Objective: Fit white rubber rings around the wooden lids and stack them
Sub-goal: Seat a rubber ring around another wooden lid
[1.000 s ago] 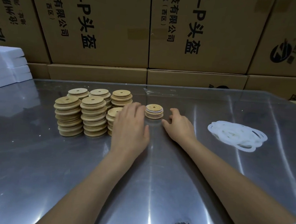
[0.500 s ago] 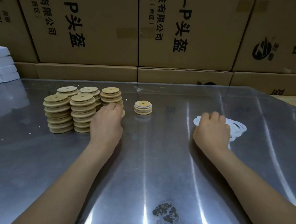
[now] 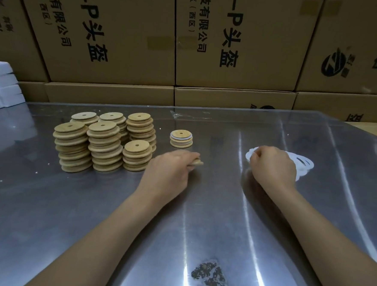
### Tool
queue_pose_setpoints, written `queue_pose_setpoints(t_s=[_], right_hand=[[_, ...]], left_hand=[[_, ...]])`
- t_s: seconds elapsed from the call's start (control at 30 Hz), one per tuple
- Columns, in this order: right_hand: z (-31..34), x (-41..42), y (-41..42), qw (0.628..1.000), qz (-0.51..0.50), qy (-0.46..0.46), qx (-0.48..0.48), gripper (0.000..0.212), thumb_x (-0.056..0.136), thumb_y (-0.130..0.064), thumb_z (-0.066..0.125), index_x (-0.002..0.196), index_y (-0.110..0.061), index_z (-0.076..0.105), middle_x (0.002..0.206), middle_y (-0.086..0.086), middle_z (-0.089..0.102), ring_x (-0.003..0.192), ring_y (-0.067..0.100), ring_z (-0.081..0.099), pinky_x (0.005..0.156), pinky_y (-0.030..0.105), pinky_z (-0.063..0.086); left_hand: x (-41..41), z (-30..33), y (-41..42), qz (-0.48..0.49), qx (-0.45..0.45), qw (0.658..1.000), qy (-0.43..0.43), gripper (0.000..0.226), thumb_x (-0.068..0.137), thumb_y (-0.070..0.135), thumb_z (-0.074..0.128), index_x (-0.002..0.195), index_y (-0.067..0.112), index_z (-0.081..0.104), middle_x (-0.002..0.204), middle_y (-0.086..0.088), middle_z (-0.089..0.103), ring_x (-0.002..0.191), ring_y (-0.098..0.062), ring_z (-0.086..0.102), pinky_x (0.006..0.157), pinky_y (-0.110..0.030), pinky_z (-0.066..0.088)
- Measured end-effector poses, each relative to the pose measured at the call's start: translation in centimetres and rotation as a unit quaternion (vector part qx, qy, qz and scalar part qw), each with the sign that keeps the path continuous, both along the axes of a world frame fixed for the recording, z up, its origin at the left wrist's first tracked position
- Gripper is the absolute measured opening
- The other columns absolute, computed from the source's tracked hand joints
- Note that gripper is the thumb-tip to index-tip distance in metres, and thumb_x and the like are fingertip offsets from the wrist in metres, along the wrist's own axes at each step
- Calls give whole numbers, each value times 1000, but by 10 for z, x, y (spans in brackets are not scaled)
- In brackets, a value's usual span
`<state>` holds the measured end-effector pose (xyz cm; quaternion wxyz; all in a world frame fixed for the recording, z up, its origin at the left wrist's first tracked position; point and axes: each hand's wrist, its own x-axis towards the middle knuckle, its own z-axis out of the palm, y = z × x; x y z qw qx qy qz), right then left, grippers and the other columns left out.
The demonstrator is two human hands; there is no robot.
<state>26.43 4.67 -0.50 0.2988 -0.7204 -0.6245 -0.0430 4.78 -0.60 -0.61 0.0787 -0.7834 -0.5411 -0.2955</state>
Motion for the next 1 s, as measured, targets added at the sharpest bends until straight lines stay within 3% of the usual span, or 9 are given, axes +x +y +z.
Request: queue_pose_setpoints(t_s=[0.1, 0.17, 0.27, 0.47, 0.6, 0.77, 0.9, 1.0], right_hand=[[5, -9, -4, 992, 60, 96, 52, 26, 94, -24, 49, 90, -11, 70, 88, 8, 70, 88, 33, 58, 73, 37, 46], [4, -18, -4, 975, 102, 191, 44, 22, 93, -29, 52, 92, -19, 72, 85, 0, 70, 86, 24, 60, 71, 32, 45], [0, -29, -7, 957, 164, 233, 56, 19, 92, -29, 54, 92, -23, 72, 84, -8, 66, 79, 11, 57, 65, 26, 39], [-7, -40, -9, 959, 198, 190, 72, 17, 92, -30, 57, 94, -26, 72, 93, -7, 66, 74, 7, 52, 66, 25, 38], [-3, -38, -12, 957, 182, 186, 125, 16, 92, -31, 57, 95, -27, 72, 90, -8, 63, 76, 9, 54, 65, 27, 40], [5, -41, -20, 944, 189, 169, 211, 17, 91, -28, 61, 102, -26, 73, 85, -14, 53, 77, 7, 51, 60, 22, 39], [5, -48, -31, 947, 295, 10, 130, 15, 87, -35, 63, 93, -30, 75, 87, -12, 59, 86, 11, 50, 66, 30, 42], [6, -51, -35, 938, 330, -69, 87, 23, 83, -43, 58, 76, -27, 73, 84, -14, 63, 84, 10, 47, 62, 29, 39]], left_hand=[[5, -4, 0, -38, -8, 999, -7, 32, 93, 22, 54, 124, 23, 62, 122, 7, 64, 114, -19, 58, 85, -38, 49], [7, -6, 1, -58, -23, 998, -6, 32, 92, 23, 57, 123, 25, 62, 122, 11, 64, 115, -14, 57, 87, -37, 48], [10, -10, 3, -89, -40, 995, -16, 32, 87, 24, 64, 119, 24, 65, 119, 12, 65, 113, -13, 58, 88, -36, 49], [12, -16, 6, -135, -72, 988, -29, 33, 83, 34, 70, 113, 23, 68, 115, 10, 67, 108, -9, 60, 89, -32, 49], [9, -13, 4, -89, -30, 989, -114, 12, 85, 35, 68, 89, 26, 75, 86, 13, 71, 81, -7, 64, 72, -36, 52], [3, -12, 5, -9, -37, 978, -204, 17, 85, 40, 66, 72, 29, 71, 61, 16, 64, 55, -1, 57, 56, -25, 47], [-3, -15, 11, 40, -71, 966, -245, 12, 84, 28, 65, 74, 32, 67, 66, 18, 63, 64, -1, 60, 62, -25, 49], [-7, -16, 14, 64, -90, 963, -247, 9, 83, 23, 64, 80, 29, 70, 73, 17, 64, 76, -4, 62, 69, -26, 50]])
